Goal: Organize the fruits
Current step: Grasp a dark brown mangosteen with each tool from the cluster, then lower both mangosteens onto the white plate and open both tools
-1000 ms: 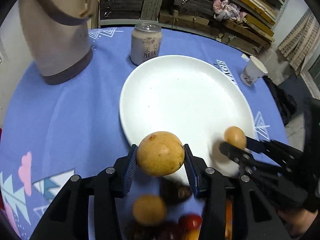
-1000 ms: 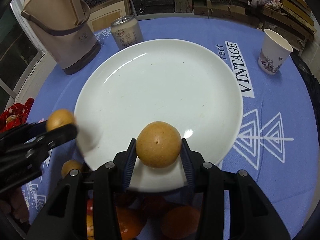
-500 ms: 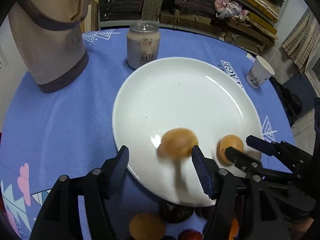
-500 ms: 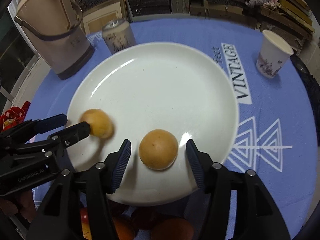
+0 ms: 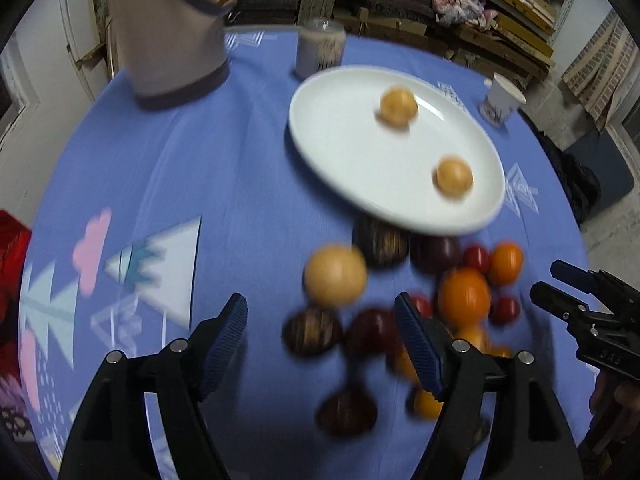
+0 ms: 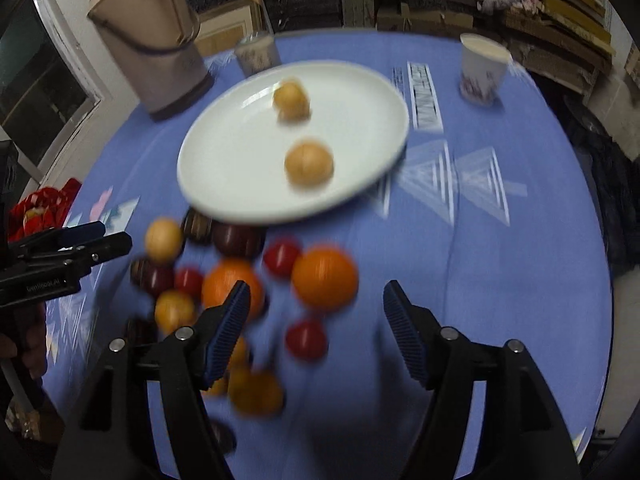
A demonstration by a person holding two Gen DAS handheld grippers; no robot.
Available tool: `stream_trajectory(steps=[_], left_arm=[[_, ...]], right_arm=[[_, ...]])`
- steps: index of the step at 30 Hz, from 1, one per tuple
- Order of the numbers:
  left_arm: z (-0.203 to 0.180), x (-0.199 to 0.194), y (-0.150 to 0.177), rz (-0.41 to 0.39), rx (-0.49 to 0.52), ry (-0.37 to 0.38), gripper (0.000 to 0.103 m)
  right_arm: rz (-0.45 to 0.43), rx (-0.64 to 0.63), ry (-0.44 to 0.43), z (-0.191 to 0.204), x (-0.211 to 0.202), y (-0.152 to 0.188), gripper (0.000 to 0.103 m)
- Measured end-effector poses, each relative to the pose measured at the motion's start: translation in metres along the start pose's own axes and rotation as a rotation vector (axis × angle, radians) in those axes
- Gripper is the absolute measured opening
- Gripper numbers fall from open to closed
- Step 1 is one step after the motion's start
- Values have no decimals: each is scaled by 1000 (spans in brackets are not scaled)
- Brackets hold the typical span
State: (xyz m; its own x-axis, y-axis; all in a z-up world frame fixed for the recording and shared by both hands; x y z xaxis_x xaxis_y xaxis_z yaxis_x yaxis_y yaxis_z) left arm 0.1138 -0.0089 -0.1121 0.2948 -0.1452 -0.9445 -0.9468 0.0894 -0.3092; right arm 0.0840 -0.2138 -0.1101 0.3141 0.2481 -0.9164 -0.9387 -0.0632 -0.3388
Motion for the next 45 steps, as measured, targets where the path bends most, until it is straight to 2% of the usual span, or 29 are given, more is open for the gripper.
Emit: stream_trajectory(steps=[5,9,18,22,26,27,28,30,32,33,34,35,40,45], left_arm=[[-2,-1,39,48,18,-4,77],[-6,3,55,67,49,-5,77],[-10,11,73,95,84,-9,77],[-9,14,77,107,78,-13,77],[-9,19,83,122,76,-8,77],[-9,21,83,126,75,-5,77],[-10,22,82,131,73,-1,77],[-11,25,82,138,69,4,77],[-10,28,80,145,65,9,70],[-10,30,80,150,62,19,62],[-12,32,79,158,63,31,50],[-12,32,77,149,69,20,46],[-13,32,71,153,54,49,41],[-19,14,60,110,78,71,41]], right_arm=[[61,-19,3,12,2,49,67],[84,-55,-24,33,0,77,67],[135,-203,-49,79,16,108,65],[156,-230,-52,89,28,113,57],[138,-293,5,97,36,108,55],[132,-305,33,97,37,106,47],[130,-314,35,97,36,105,43],[138,-300,16,95,36,104,43],[142,-277,6,90,35,102,43],[148,-258,-6,86,34,101,43],[152,-238,-17,81,33,101,43],[152,-222,-27,79,31,100,43],[139,-175,-55,68,19,92,43],[100,-130,-86,58,3,76,43]])
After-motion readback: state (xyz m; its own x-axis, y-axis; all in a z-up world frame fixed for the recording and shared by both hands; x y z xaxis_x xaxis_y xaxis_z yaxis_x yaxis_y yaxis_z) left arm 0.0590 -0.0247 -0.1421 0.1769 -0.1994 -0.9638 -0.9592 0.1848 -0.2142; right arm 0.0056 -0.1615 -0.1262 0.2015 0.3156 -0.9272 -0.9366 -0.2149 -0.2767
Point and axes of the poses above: each gripper's, at about its wrist camera, not at the fingertips, and x roughly the way its jaws point, z to its left, y to its underside, the point moved 6 cm from there along x, roughly the way its jaws point, and after that the axes turned 7 degrees about z, right-handed, at the moved point
